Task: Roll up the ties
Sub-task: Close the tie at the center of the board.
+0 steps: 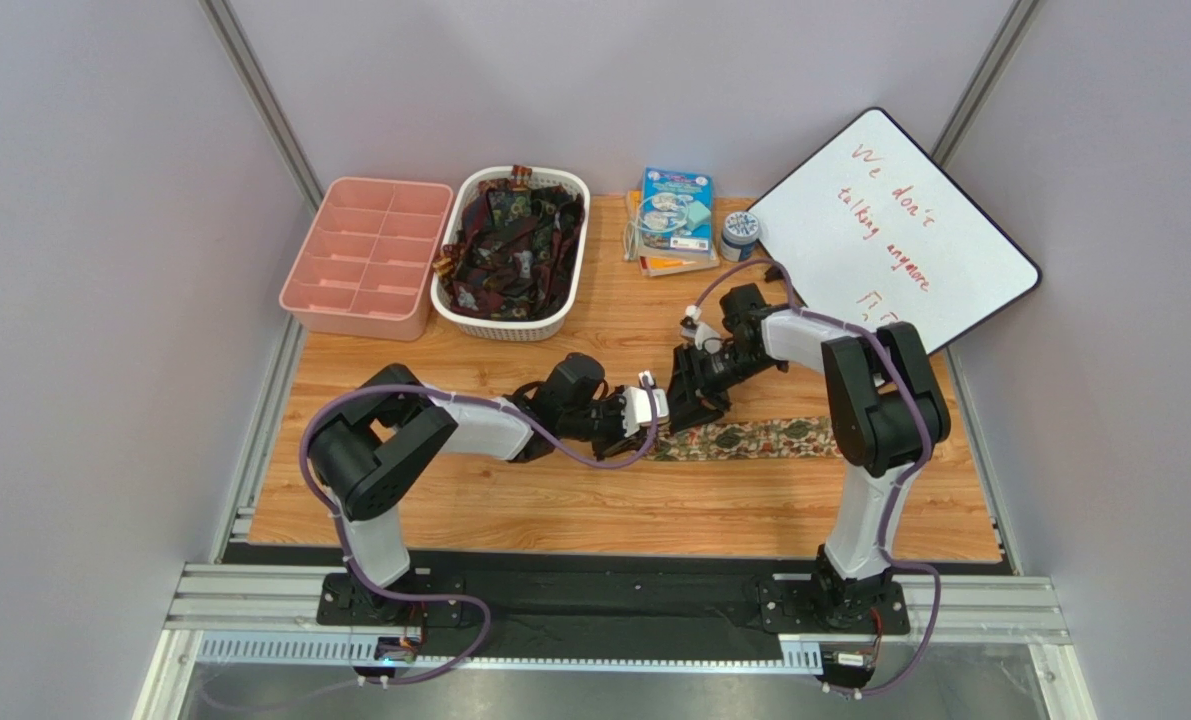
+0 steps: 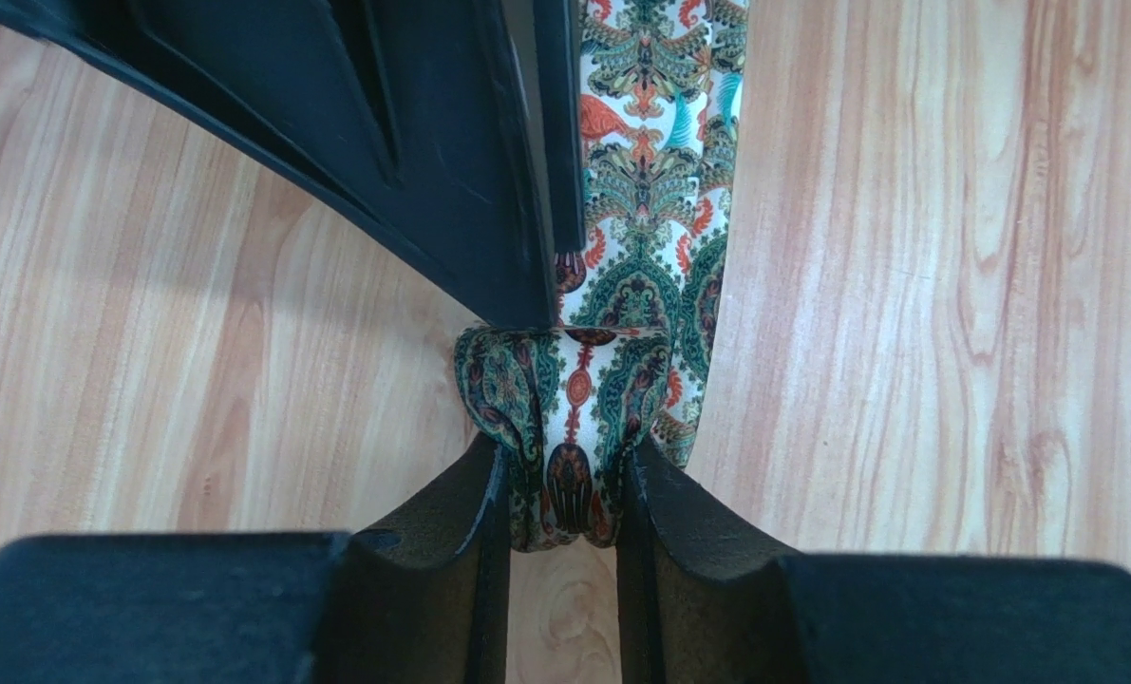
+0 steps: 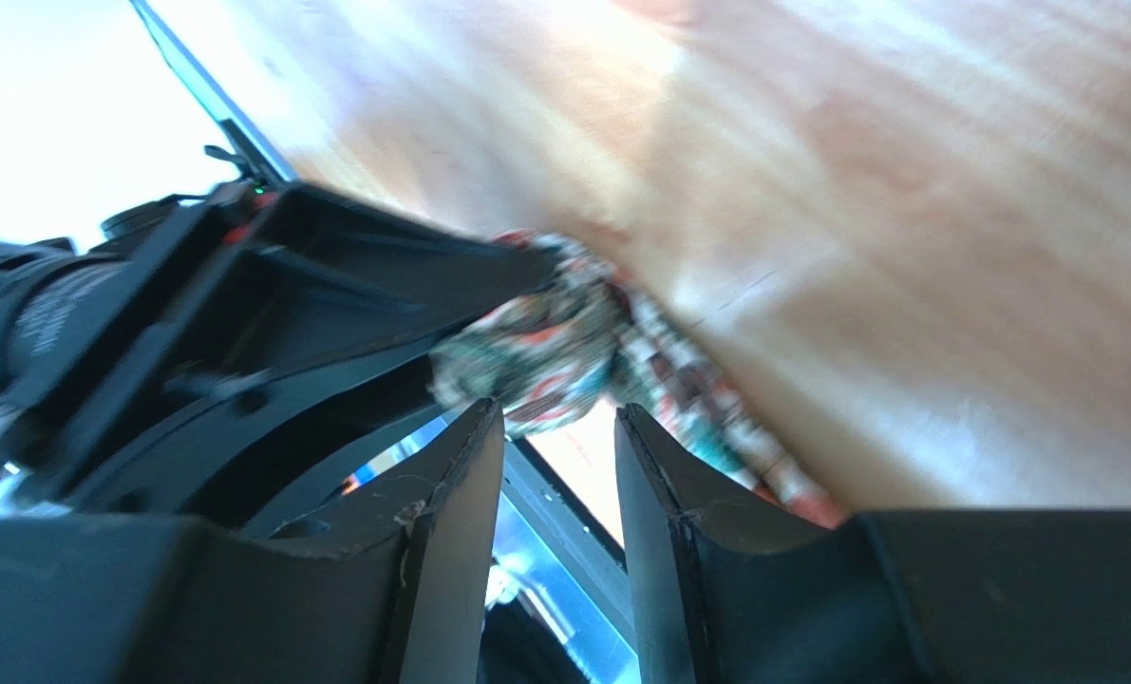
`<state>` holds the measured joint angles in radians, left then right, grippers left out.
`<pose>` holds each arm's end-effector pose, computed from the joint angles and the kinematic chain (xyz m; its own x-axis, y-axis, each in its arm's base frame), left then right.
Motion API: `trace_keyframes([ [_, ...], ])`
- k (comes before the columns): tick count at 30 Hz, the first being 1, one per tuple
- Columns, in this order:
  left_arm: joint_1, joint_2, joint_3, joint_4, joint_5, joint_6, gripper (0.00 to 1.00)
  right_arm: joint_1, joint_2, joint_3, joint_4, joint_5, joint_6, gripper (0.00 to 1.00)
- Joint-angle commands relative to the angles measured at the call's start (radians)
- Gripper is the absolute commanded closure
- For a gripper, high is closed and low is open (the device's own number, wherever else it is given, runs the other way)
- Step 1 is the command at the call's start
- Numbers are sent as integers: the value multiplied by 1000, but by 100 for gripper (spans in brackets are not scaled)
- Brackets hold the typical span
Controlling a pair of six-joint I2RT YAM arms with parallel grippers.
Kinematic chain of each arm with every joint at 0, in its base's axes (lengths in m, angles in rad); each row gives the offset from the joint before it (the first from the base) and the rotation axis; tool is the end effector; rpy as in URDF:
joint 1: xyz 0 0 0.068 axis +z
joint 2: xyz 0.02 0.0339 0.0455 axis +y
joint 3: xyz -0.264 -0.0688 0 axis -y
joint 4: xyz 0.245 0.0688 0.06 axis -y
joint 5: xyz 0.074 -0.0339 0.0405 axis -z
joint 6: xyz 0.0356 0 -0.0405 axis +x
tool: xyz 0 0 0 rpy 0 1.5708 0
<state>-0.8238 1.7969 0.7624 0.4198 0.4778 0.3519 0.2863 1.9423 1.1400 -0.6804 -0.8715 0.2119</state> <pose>0.2205 -0.2622 0.1299 -0.0553 0.5102 -0.8583 0.9863 0.1618 0.0326 0.3163 0.1215 0.1285 -0.9860 -0.1492 0.0743 -0.0399 0.6442 0.7638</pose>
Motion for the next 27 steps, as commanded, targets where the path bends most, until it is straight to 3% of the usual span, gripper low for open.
trace_keyframes([
  [1, -3, 18, 44, -217, -60, 90, 83, 8, -82, 0, -2, -15, 7, 59],
  [10, -9, 16, 81, -297, -74, 105, 79, 67, -17, 7, 61, 37, 40, 60],
  [11, -9, 15, 81, -299, -76, 105, 78, 67, -8, 10, 61, 51, 35, 63],
  [12, -11, 15, 80, -300, -74, 105, 77, 65, -2, 13, 58, 61, 35, 79],
  [15, -6, 9, 77, -302, -71, 99, 71, 60, 6, 6, 41, 81, 20, 100],
  [19, 23, -36, 31, -230, -1, 35, 42, 44, 10, -23, 16, 121, -11, 100],
  [22, 57, -65, -17, -132, 79, -23, 32, 24, 36, -46, 13, 153, -31, 100],
  [27, 77, -61, -109, 149, 165, -169, 28, 16, 95, -42, 19, 213, -42, 100],
])
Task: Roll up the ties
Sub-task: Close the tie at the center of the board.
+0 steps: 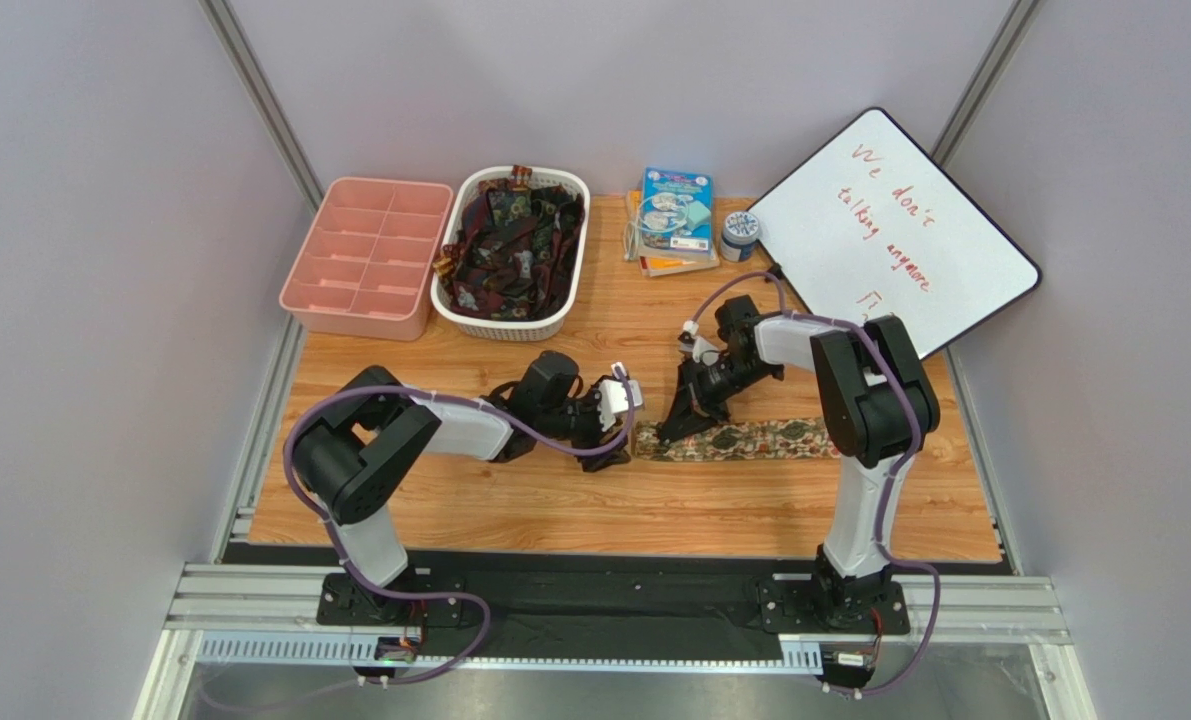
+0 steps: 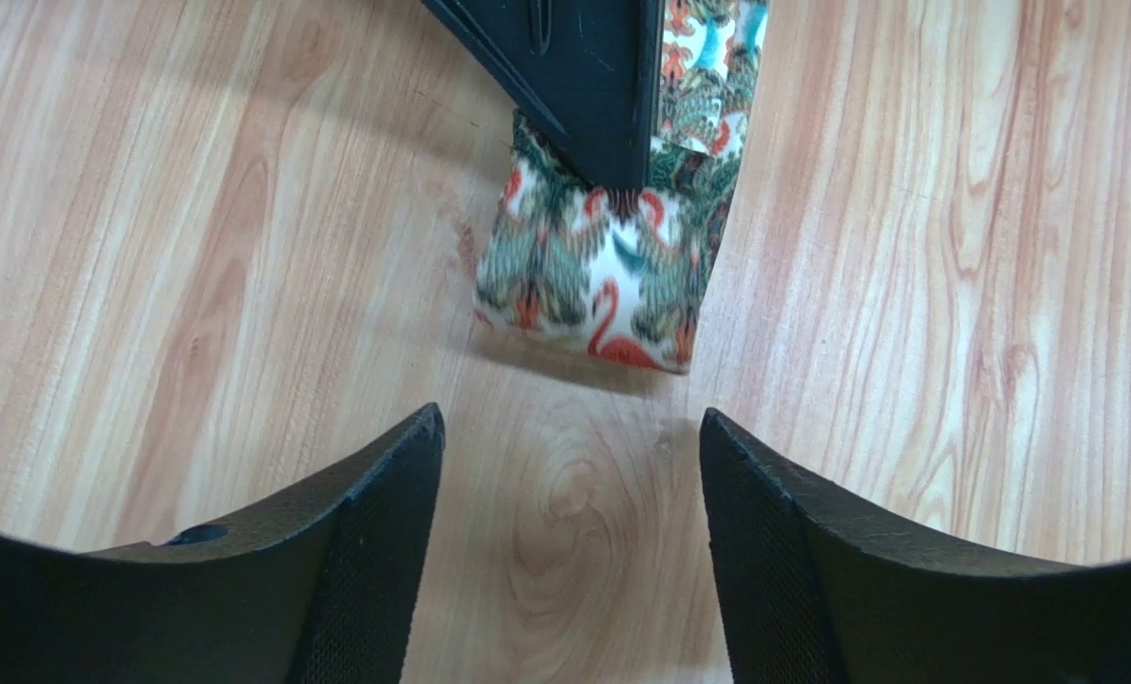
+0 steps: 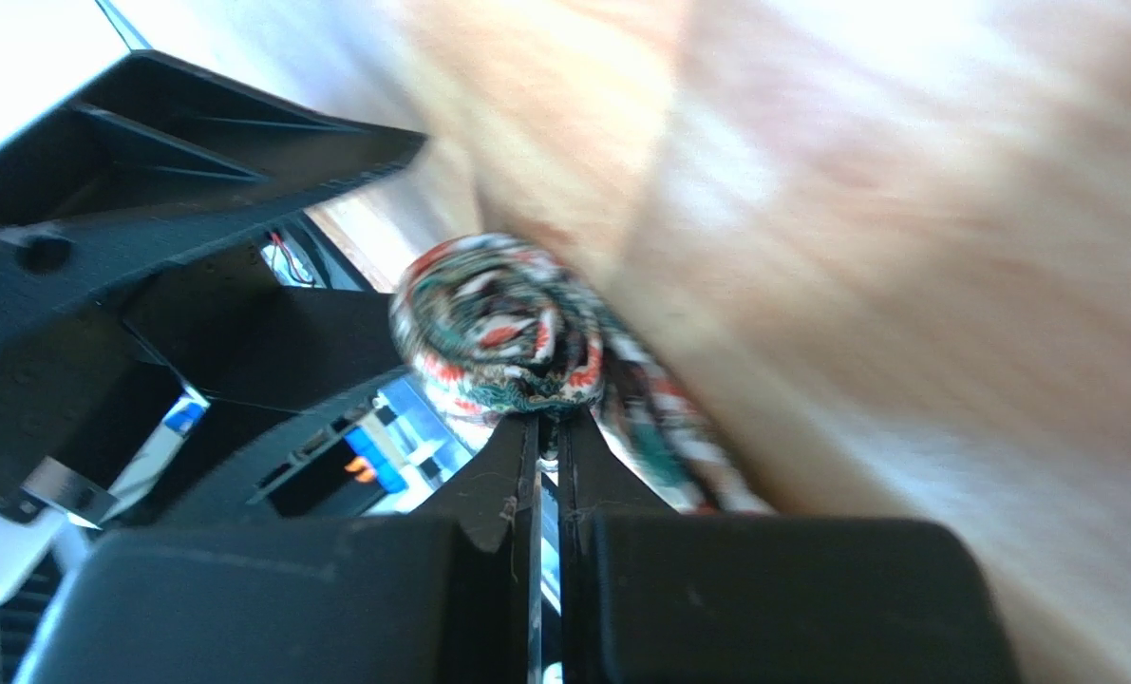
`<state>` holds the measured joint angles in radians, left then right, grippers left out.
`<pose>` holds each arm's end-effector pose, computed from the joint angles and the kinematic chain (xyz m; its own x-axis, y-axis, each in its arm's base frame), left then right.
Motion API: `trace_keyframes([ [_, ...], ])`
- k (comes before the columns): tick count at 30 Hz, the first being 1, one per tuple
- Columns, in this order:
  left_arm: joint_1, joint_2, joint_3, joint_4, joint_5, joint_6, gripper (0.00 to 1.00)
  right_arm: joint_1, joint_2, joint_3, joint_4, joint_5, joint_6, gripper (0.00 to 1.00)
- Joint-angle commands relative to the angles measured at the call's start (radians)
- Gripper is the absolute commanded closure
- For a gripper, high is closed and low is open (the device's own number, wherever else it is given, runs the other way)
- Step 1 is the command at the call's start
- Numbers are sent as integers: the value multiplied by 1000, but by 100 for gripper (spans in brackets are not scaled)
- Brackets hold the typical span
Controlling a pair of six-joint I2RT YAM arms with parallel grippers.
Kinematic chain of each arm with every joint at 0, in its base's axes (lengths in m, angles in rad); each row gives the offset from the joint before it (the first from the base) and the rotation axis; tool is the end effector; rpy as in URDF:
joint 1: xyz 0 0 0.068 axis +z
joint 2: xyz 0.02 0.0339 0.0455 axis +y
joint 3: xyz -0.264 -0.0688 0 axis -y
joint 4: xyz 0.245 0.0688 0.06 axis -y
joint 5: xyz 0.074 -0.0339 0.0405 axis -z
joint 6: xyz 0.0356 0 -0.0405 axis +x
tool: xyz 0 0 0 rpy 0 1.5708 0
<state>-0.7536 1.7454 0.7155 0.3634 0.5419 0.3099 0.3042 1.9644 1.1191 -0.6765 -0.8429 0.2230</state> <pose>0.2249 -0.2362 0.1297 -0.1604 0.5088 -0.8458 0.9773 0.2018 -0.0640 0.3102 0.1252 0.1163 -0.9811 -0.1538 0.1172 -0.0176 0.6745 0.7380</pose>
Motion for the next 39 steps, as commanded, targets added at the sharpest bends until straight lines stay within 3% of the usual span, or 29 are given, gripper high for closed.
trace_keyframes([
  [1, 7, 0, -74, 256, 105, -141, 23, -1, 94, -16, 18, 188, -54, 100],
  [5, 5, 74, -79, 460, 124, -210, 20, 0, 152, 8, 20, 219, -53, 100],
  [10, -13, 170, -77, 581, 106, -175, 20, 0, 194, 31, 44, 171, -54, 100],
  [12, -18, 180, -77, 580, 116, -146, 22, 7, 195, 36, 51, 162, -59, 100],
  [13, -23, 177, -86, 575, 112, -131, 29, 10, 195, 41, 55, 147, -62, 100],
  [14, -27, 171, -90, 562, 107, -108, 34, 16, 189, 44, 54, 142, -65, 100],
  [15, -41, 148, -90, 530, 92, -82, 47, 21, 186, 48, 54, 136, -68, 100],
  [18, -59, 82, -74, 343, 37, 20, 65, 23, 159, 76, 35, 114, -80, 100],
  [19, -65, 68, -61, 248, 29, 52, 73, 23, 143, 85, 8, 107, -85, 98],
  [21, -69, 36, -44, 157, -5, 75, 77, 16, 82, 99, -23, 97, -96, 84],
  [22, -67, 25, -25, 67, -10, 84, 78, 15, 59, 100, -32, 91, -99, 78],
  [23, -69, 14, -18, 33, -25, 99, 79, 7, 38, 102, -41, 84, -106, 64],
  [26, -73, 9, 22, -89, -57, 106, 78, 3, -33, 97, -83, 44, -113, 52],
  [30, -79, 31, 74, -184, -83, 84, 74, 18, -88, 53, -34, -4, -45, 51],
  [36, -89, 66, 119, -230, -128, 44, 71, 50, -38, 41, 17, -16, 2, 51],
  [39, -90, 77, 134, -251, -146, 35, 70, 58, -15, 41, 28, 14, -5, 58],
])
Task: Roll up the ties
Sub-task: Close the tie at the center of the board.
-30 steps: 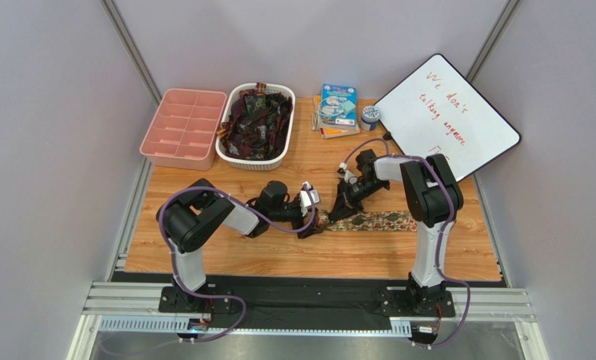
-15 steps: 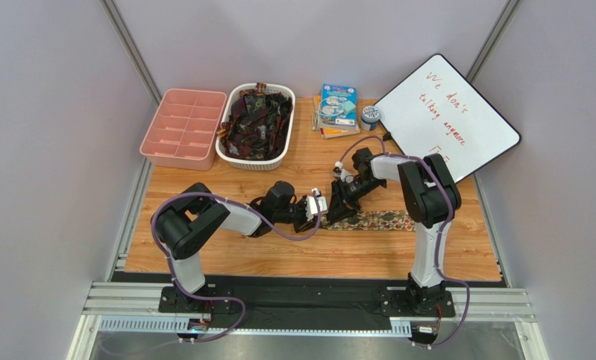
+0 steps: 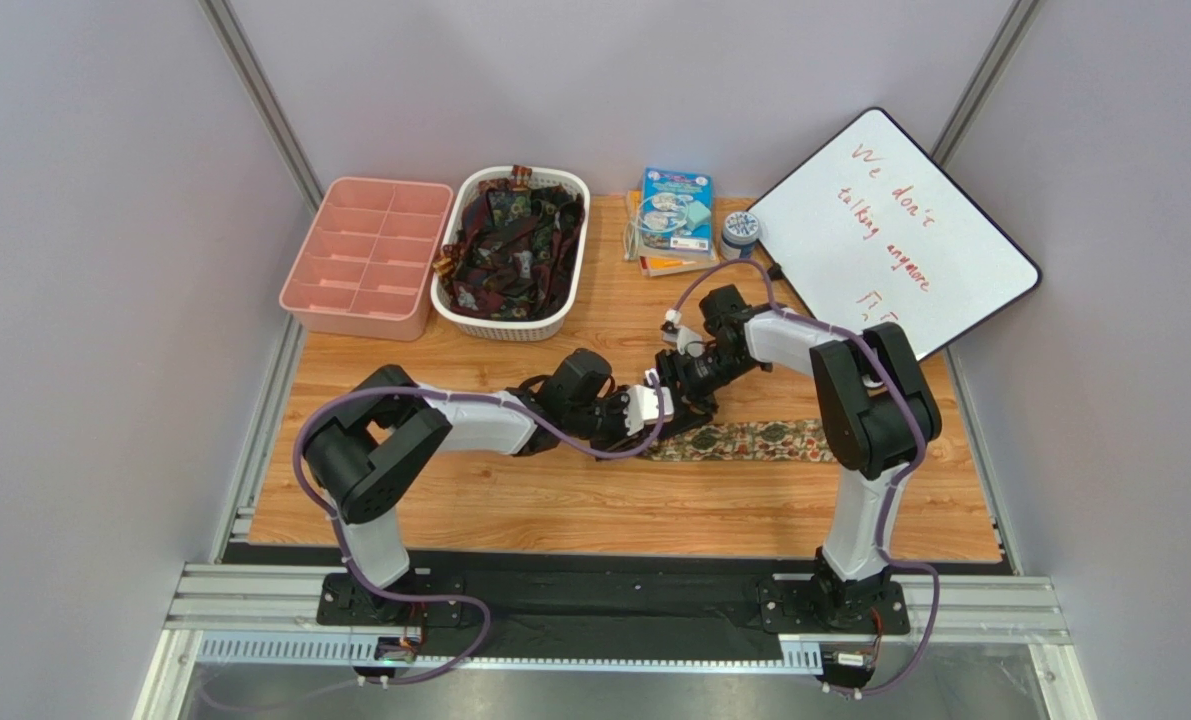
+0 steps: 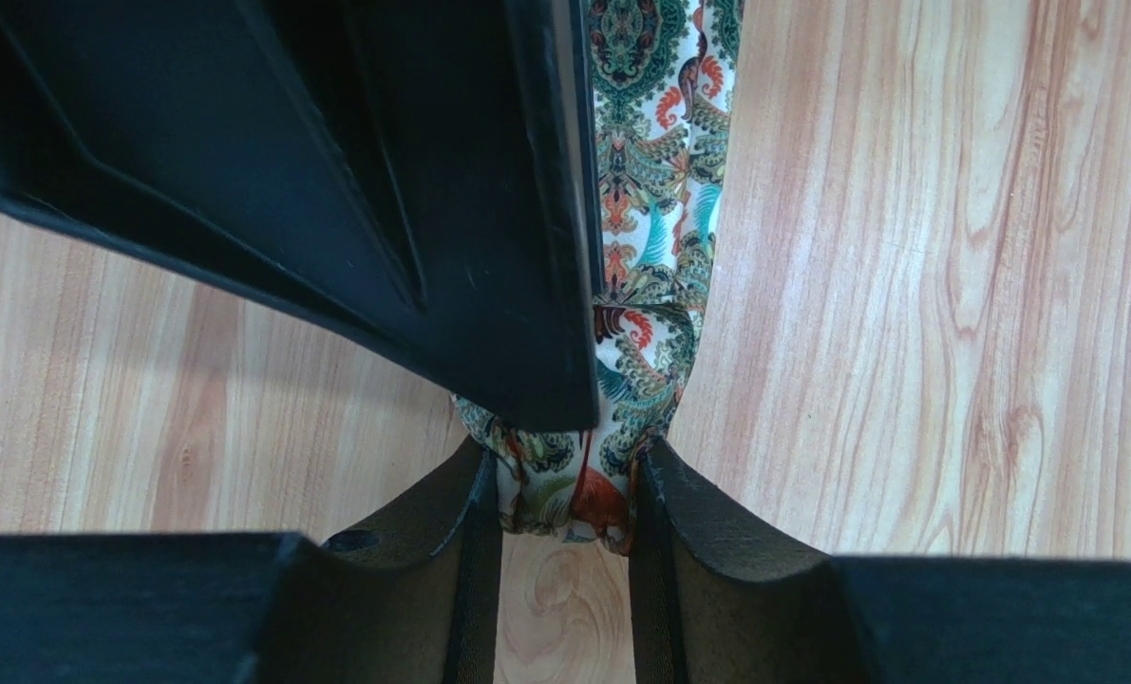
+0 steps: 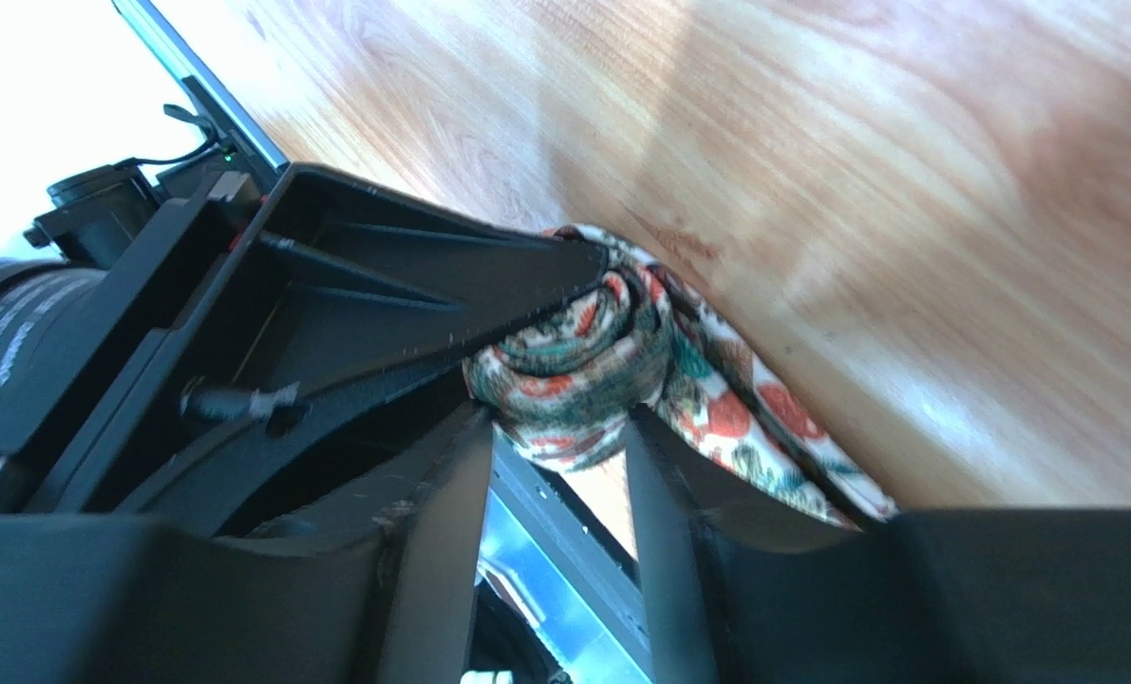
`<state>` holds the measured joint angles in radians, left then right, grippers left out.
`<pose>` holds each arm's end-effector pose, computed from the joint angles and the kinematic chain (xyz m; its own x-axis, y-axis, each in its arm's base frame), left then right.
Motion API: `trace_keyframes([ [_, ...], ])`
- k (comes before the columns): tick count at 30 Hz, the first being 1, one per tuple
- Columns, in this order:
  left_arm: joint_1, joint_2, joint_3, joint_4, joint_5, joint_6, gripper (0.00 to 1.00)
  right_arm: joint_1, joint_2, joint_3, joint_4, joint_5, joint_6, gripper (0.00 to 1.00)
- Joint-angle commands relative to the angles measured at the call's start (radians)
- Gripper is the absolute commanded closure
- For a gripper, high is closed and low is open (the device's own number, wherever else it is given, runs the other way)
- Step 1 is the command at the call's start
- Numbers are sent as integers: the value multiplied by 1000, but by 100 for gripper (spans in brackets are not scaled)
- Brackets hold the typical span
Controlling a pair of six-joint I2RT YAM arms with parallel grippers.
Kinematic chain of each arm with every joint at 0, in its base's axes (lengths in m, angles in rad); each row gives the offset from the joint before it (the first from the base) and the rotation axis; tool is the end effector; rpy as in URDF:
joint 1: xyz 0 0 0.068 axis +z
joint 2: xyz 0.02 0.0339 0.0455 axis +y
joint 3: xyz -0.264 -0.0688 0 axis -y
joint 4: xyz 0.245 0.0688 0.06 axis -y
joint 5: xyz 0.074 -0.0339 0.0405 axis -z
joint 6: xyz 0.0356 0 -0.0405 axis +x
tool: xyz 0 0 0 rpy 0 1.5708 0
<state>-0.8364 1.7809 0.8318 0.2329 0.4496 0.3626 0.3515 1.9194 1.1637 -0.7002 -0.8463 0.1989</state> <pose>0.2207 -0.2676 0.1378 -0.0963 0.5834 -0.8065 0.9865 0.1639 0.0008 0.3108 0.1424 0.1403 -0.9753 -0.2182 0.0346 -0.1184 0.6486 0.7519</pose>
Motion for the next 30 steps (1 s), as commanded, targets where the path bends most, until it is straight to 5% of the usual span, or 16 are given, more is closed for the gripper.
trace_keyframes([
  [1, -9, 38, 18, -124, -54, -20, 69, 9, 39, -4, 51, 27, 19, 71],
  [4, -6, 20, 1, -122, -57, -37, 59, -2, 47, -22, 48, 58, 2, 98],
  [5, -1, 11, -6, -121, -40, -48, 49, -6, 49, -30, 45, 61, -4, 100],
  [9, 43, -50, -110, 17, 46, -114, 33, -32, 76, -64, 28, 105, -47, 100],
  [20, 63, 47, -198, 569, 146, -283, 18, -43, 194, -47, 30, 227, -85, 100],
  [24, 40, 100, -166, 594, 144, -246, 20, -31, 207, -19, 47, 225, -59, 100],
  [27, 30, 101, -146, 518, 132, -187, 39, -26, 204, 2, 51, 207, -55, 98],
  [28, 28, 94, -139, 476, 114, -162, 52, -26, 202, 11, 48, 199, -53, 96],
  [30, 17, 72, -119, 338, 75, -111, 60, -26, 194, 37, 12, 196, -65, 86],
])
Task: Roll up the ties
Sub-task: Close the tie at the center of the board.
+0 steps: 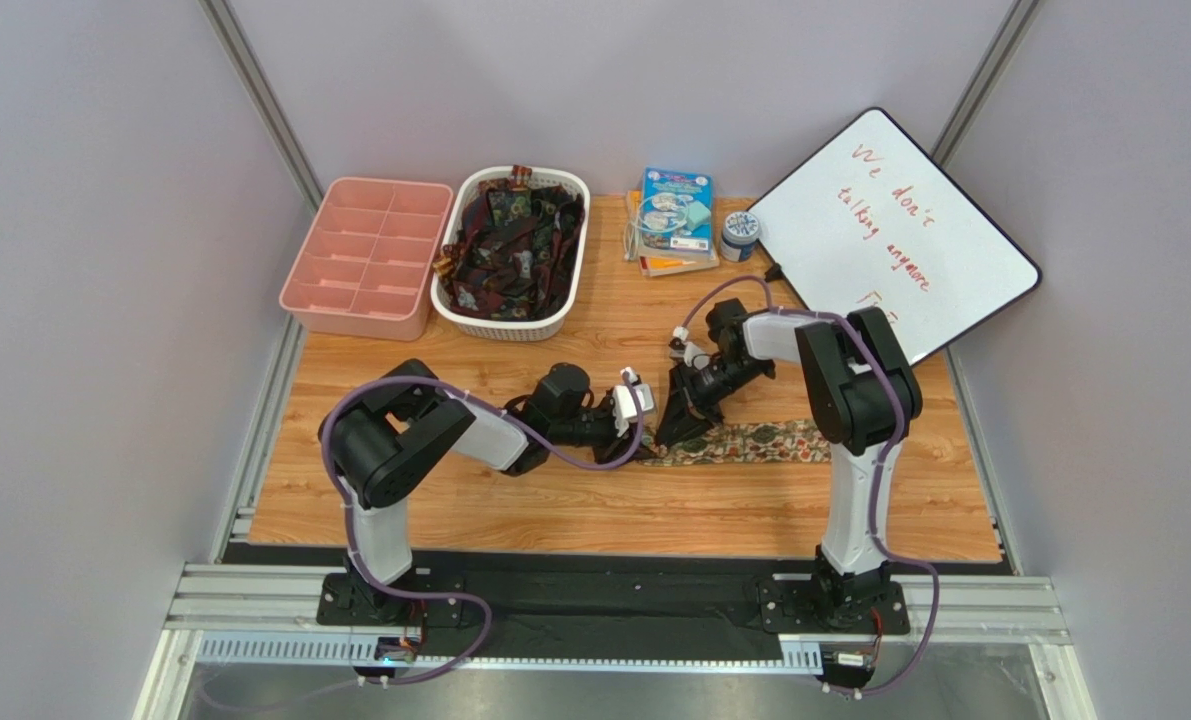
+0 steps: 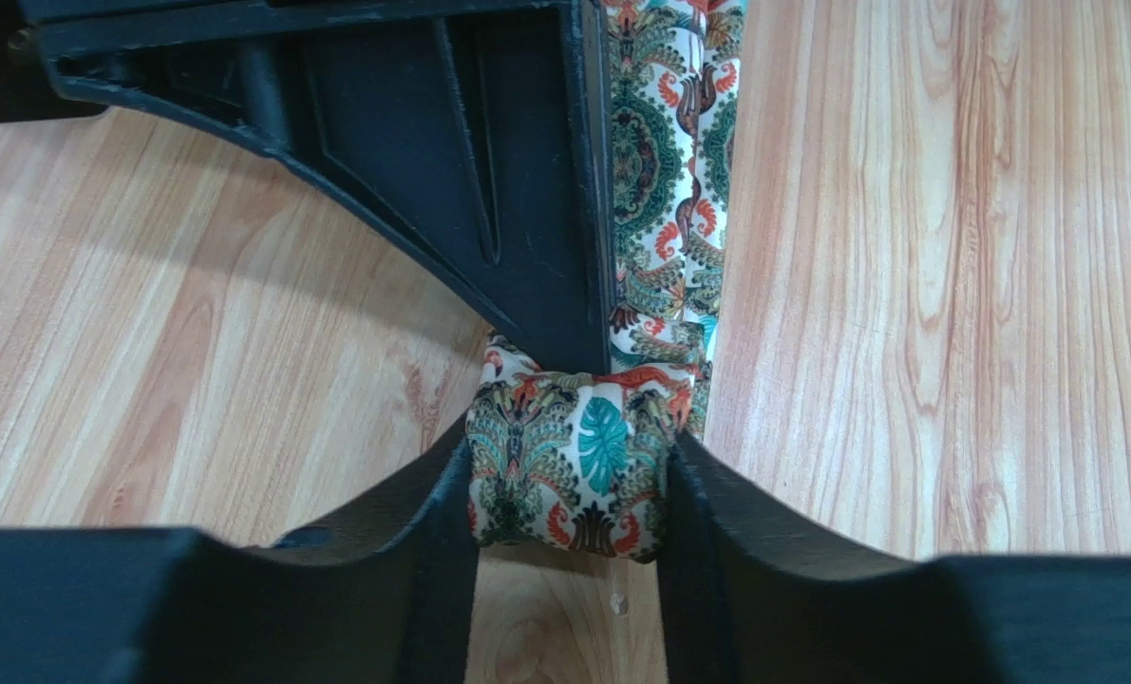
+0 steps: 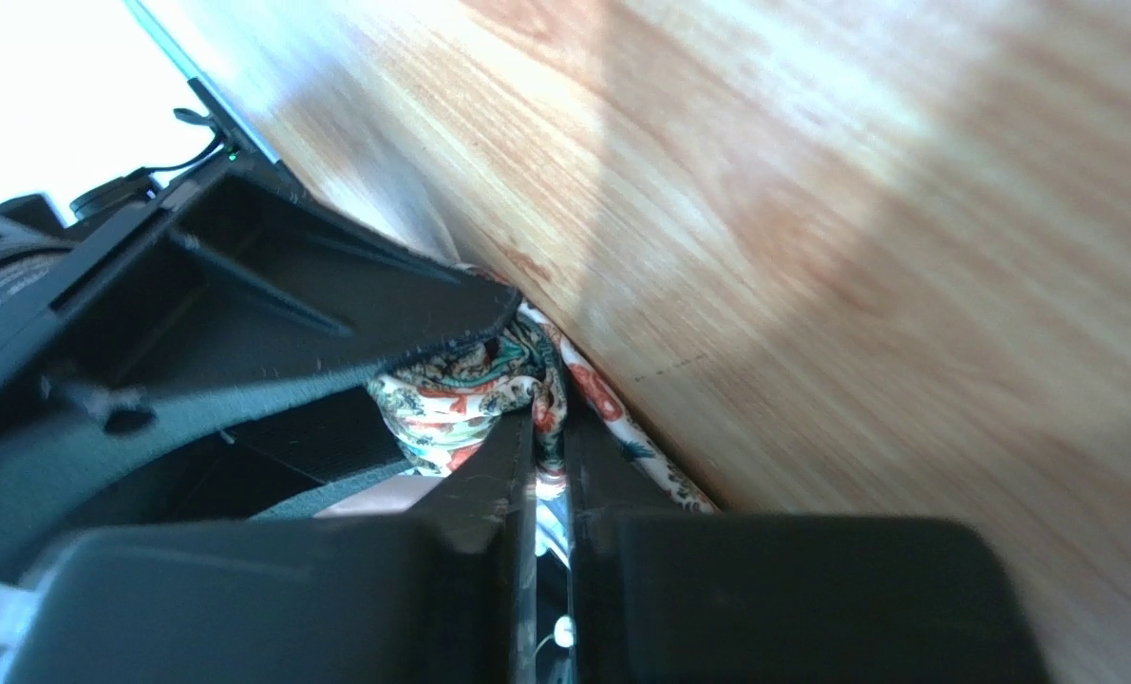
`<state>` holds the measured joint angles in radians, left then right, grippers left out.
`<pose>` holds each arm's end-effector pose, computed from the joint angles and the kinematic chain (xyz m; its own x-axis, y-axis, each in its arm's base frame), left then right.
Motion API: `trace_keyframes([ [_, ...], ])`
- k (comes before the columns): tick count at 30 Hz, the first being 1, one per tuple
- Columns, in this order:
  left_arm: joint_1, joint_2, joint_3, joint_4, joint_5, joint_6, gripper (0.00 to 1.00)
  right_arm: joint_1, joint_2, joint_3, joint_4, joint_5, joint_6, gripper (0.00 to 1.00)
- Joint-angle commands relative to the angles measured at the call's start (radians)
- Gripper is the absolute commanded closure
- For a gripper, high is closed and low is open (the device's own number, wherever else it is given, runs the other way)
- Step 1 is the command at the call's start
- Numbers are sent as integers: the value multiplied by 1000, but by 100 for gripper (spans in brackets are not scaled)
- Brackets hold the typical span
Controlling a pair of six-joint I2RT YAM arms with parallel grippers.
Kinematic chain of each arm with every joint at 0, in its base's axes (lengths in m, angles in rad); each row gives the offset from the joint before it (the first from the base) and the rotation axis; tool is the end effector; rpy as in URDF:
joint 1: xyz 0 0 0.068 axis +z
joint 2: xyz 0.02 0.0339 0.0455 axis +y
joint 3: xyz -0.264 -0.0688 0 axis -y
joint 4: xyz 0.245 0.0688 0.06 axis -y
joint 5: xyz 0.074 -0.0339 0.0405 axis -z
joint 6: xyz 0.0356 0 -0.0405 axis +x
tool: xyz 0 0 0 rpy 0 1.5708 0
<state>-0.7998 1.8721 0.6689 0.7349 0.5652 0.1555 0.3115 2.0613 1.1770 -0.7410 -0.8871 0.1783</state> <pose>0.2199 -0.2537 0.1116 -0.1654 0.3579 -0.9190 0.9761 0.1926 -0.1006 0.3159 0.1307 0.0986 -0.9626 -0.1922 0.1909 0.0176 0.6587 0.7522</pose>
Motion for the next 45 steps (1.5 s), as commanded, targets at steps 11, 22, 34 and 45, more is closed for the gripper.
trace_keyframes([
  [11, -62, -67, 152, -590, -232, 265, 70, 0, -141, 58, -100, 128, -77, 49],
  [22, -78, -24, 231, -706, -283, 253, 63, 40, -118, -11, 64, 62, 30, 60],
  [34, -41, -191, -86, -165, -31, 78, 17, -8, -18, -71, 63, 125, -40, 100],
  [45, -36, 11, -115, 285, -22, 12, 10, -14, 66, -59, 66, 178, -102, 100],
])
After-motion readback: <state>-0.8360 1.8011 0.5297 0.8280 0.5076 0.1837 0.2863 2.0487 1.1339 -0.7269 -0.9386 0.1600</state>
